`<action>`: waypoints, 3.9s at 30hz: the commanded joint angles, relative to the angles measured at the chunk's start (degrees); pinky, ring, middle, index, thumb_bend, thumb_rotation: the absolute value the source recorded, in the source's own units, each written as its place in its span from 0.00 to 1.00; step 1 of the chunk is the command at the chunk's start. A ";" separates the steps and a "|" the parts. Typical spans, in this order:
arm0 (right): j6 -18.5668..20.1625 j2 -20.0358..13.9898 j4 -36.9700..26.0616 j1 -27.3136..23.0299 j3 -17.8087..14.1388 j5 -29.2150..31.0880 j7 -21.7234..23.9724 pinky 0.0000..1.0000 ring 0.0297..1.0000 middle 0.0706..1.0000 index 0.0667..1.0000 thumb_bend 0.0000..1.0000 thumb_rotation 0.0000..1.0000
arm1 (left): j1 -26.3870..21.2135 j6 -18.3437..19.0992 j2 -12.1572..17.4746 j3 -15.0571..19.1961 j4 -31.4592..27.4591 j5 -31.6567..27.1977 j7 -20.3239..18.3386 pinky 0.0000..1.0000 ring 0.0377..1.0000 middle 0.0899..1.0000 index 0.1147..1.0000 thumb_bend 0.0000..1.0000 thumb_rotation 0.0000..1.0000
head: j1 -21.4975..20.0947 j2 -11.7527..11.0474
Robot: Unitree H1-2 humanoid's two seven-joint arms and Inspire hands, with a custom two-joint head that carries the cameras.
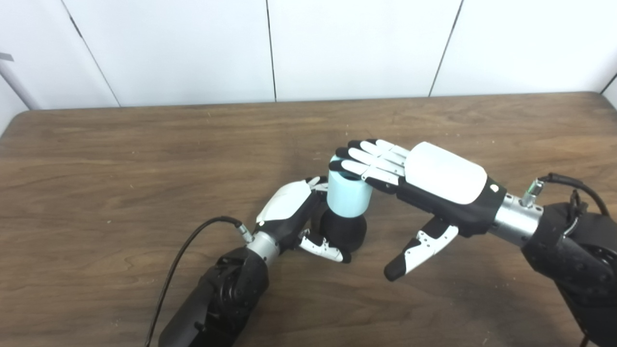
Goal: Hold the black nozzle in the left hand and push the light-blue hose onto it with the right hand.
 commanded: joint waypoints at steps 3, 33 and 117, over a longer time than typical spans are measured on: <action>-4.23 -1.77 -0.47 -1.73 -0.30 0.31 -0.87 1.00 1.00 1.00 0.97 0.67 1.00 | 3.30 4.64 2.82 -1.81 4.49 1.00 -6.24 1.00 1.00 0.86 0.41 0.52 0.05 | 0.05 0.13; -2.43 -1.18 2.67 -1.74 -3.11 1.58 -1.67 1.00 1.00 1.00 0.97 0.66 1.00 | 3.13 4.56 2.95 -2.19 4.48 1.09 -6.62 1.00 1.00 0.86 0.41 0.52 0.05 | 0.29 0.32; -3.04 -0.24 2.64 -1.47 -0.20 -0.04 -1.32 1.00 1.00 1.00 0.96 0.66 0.99 | 2.61 5.33 3.23 -2.46 4.14 1.02 -7.67 1.00 1.00 0.86 0.41 0.52 0.05 | 0.50 1.87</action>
